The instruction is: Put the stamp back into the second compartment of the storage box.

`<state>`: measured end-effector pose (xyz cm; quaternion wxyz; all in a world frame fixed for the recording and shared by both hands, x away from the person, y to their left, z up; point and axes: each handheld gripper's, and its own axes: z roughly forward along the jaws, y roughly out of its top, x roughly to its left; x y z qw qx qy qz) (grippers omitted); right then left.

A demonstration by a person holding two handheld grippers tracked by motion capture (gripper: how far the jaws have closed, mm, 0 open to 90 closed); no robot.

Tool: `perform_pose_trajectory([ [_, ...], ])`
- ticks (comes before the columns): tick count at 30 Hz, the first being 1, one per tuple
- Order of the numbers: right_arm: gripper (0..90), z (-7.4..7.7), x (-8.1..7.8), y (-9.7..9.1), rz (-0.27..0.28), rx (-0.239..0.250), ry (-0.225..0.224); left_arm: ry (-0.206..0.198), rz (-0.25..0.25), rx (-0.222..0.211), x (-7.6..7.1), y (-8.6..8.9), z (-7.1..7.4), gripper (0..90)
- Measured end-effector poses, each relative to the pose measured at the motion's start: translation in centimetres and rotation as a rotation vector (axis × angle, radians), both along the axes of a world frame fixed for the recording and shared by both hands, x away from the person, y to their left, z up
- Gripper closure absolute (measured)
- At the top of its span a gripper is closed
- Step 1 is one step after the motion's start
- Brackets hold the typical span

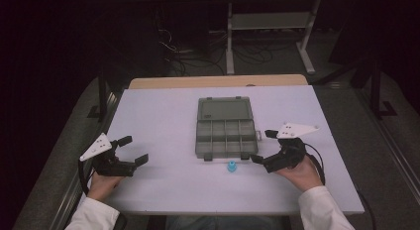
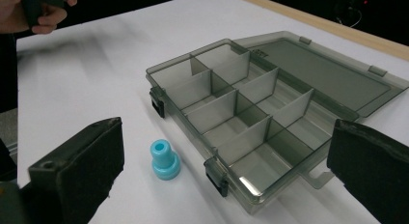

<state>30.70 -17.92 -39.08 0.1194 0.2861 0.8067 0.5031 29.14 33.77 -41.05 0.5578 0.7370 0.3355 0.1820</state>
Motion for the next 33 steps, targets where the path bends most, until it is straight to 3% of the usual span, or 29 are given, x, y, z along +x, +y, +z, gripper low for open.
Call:
perform_pose_trajectory([
  [22, 0.0, -1.1, 0.1, 2.9, 0.087, -0.065, 0.058, -0.005, 0.000, -0.002, -0.1, -0.1, 0.1, 0.0],
  [33, 0.0, -1.5, 0.0, 4.2, 0.128, -0.103, 0.063, -0.006, -0.005, 0.006, -0.1, -0.1, 0.1, 0.0],
])
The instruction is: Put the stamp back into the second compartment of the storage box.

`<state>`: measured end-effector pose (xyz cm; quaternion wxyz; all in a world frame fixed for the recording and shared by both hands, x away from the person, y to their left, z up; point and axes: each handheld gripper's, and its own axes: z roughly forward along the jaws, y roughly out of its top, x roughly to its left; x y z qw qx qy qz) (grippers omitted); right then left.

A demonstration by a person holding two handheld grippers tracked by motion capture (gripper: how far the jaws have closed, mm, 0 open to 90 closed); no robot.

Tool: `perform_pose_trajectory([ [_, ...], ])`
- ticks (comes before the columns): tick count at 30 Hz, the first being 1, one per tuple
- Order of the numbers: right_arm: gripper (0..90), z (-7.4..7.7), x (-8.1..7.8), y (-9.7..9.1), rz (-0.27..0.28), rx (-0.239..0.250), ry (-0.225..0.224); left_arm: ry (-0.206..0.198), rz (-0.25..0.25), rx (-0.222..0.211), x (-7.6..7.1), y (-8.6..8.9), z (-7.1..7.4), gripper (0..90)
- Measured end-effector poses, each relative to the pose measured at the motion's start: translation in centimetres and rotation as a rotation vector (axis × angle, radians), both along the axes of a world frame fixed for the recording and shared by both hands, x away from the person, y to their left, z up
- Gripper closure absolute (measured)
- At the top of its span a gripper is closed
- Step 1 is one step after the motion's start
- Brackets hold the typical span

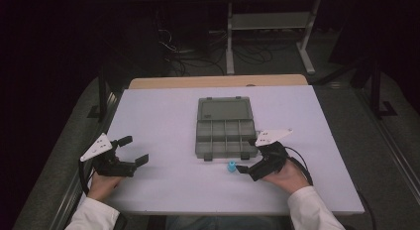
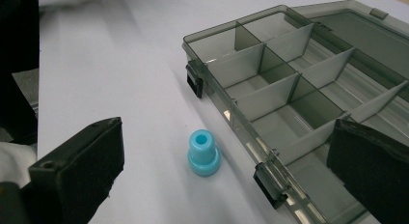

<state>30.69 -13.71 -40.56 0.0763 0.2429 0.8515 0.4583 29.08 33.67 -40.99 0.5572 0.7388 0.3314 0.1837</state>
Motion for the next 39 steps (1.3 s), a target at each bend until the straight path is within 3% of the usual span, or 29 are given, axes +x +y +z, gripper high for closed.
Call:
perform_pose_trajectory([
  [15, 0.0, -0.6, -0.1, 1.7, 0.037, -0.052, 0.022, -0.001, -0.002, 0.002, 0.0, 0.0, 0.0, 0.0],
  [18, 7.0, -0.7, -0.1, 1.8, 0.058, -0.056, 0.034, -0.001, -0.002, 0.003, 0.0, 0.0, 0.0, 0.0],
  [23, 10.9, -1.0, 0.0, 2.1, 0.063, -0.071, 0.039, -0.001, -0.004, 0.003, 0.0, 0.0, 0.0, 0.0],
  [35, 14.5, -1.5, 0.1, 2.7, 0.074, -0.116, 0.051, 0.000, -0.002, 0.001, 0.0, 0.0, 0.0, 0.0],
  [39, 18.2, -1.6, 0.2, 2.7, 0.084, -0.147, 0.029, 0.000, -0.004, 0.005, 0.0, 0.0, 0.0, 0.0],
])
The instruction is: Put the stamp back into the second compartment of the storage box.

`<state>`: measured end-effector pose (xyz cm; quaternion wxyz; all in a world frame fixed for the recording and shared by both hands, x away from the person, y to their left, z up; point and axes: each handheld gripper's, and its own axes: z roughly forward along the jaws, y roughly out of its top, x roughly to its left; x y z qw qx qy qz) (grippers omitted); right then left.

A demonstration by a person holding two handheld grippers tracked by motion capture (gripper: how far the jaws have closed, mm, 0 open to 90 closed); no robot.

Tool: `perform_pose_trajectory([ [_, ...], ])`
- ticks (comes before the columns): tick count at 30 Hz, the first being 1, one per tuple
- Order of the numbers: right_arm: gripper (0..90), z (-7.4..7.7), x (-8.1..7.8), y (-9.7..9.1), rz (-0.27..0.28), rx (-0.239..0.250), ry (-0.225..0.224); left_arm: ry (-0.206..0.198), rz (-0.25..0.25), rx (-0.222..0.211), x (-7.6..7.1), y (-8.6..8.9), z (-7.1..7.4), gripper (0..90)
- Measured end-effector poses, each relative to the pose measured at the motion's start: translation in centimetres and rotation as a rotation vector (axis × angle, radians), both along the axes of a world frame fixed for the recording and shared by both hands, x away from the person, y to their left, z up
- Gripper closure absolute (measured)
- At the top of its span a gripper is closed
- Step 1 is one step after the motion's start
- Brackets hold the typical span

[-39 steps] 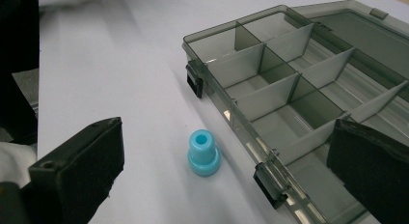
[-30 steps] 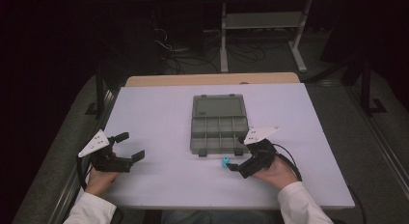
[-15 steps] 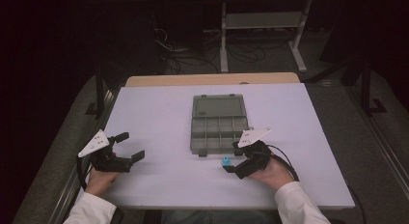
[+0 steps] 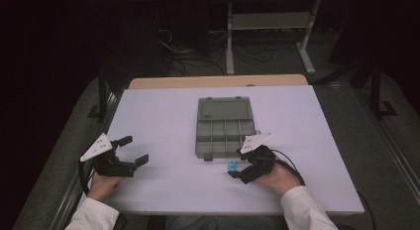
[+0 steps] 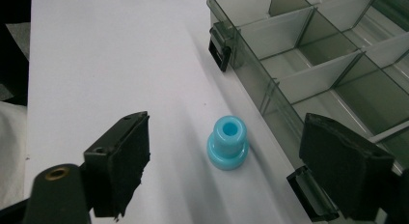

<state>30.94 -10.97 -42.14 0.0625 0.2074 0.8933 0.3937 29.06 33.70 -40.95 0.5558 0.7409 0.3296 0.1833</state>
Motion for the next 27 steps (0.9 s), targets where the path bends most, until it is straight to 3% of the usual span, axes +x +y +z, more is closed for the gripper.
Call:
perform_pose_trajectory([
  [12, 32.8, -0.35, 0.26, 0.26, 0.014, -0.040, -0.009, 0.004, -0.005, 0.000, -0.01, -0.05, -0.02, 0.0],
  [27, 46.8, -0.86, 0.64, 0.86, 0.041, -0.059, 0.011, 0.003, -0.008, -0.002, -0.02, -0.11, -0.02, 0.0],
])
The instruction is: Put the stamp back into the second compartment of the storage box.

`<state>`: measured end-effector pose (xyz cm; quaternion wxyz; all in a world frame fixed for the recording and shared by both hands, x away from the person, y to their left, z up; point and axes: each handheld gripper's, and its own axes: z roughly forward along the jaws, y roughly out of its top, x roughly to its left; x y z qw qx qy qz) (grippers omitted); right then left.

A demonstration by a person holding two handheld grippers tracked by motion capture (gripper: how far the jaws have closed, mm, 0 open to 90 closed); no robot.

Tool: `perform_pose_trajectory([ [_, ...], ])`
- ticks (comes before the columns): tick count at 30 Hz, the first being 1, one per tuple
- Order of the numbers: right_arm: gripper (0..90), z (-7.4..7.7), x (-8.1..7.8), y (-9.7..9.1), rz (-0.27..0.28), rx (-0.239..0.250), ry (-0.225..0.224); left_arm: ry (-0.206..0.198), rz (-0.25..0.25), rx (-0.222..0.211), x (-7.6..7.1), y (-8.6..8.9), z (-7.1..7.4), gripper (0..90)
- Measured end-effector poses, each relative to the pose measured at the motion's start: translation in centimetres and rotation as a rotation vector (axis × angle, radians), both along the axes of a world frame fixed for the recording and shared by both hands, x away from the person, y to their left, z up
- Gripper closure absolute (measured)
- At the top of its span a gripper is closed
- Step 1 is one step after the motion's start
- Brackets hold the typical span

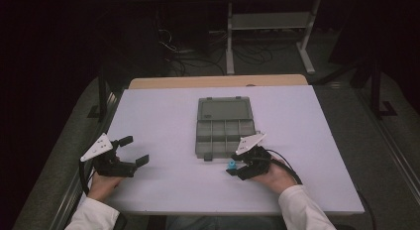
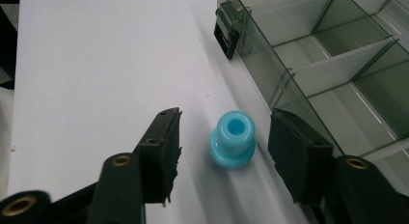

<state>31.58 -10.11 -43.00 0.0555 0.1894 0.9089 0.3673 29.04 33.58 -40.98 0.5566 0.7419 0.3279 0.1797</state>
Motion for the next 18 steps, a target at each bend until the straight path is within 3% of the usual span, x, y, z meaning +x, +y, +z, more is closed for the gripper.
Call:
perform_pose_trajectory([
  [2, 53.2, 0.05, -0.01, -0.02, 0.016, 0.004, -0.001, 0.000, -0.001, 0.001, 0.01, -0.02, -0.01, 0.0],
  [9, 61.3, 0.00, 0.15, -0.07, 0.016, 0.006, 0.020, -0.001, -0.008, 0.001, 0.04, -0.04, -0.02, 0.0],
  [13, 69.3, 0.03, 0.25, -0.16, 0.011, 0.031, 0.043, 0.000, -0.008, 0.000, -0.01, -0.11, -0.01, 0.0],
  [18, 72.0, 0.11, 0.29, -0.23, 0.004, 0.035, 0.042, -0.001, -0.009, 0.002, -0.01, -0.07, 0.01, 0.0],
])
